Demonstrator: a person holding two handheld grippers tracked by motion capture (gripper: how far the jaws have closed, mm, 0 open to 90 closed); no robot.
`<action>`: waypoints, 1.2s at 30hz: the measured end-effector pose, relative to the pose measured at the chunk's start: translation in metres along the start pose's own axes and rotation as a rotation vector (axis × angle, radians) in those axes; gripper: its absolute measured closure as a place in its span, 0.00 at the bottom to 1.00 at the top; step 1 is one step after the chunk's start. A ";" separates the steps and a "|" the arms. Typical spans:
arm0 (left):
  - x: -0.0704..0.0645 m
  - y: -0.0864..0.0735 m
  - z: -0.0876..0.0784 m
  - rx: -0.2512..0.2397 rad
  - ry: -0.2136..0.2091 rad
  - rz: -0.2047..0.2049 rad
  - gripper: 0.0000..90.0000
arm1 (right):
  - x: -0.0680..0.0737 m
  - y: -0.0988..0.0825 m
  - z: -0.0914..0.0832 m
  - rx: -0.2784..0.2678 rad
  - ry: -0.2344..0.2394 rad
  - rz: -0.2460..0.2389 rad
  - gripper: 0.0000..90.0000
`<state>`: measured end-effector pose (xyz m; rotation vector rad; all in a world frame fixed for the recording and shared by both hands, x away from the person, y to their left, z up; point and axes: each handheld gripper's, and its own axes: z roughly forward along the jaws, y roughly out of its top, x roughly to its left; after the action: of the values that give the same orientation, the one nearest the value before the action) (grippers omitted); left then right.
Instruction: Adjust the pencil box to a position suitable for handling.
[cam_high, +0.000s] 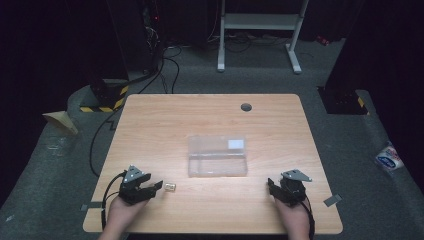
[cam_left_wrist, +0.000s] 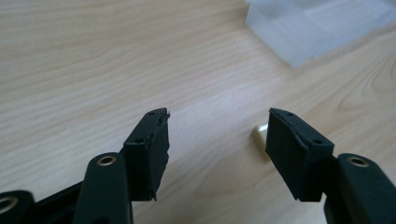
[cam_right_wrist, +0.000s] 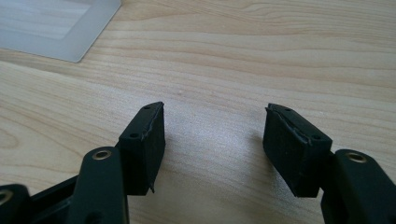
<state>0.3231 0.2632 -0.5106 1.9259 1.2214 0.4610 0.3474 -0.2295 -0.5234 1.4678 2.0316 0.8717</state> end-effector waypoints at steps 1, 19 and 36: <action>-0.006 0.000 0.003 -0.023 -0.016 0.014 0.46 | 0.000 0.000 0.000 0.000 -0.001 0.000 0.43; -0.022 0.000 -0.009 -0.034 -0.159 0.078 0.37 | 0.002 0.000 0.001 -0.001 -0.017 0.018 0.44; -0.032 -0.003 0.015 0.014 -0.054 0.114 0.48 | 0.002 0.000 0.000 -0.001 -0.020 0.014 0.45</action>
<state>0.3161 0.2299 -0.5186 2.0144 1.0877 0.4577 0.3472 -0.2271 -0.5234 1.4855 2.0080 0.8601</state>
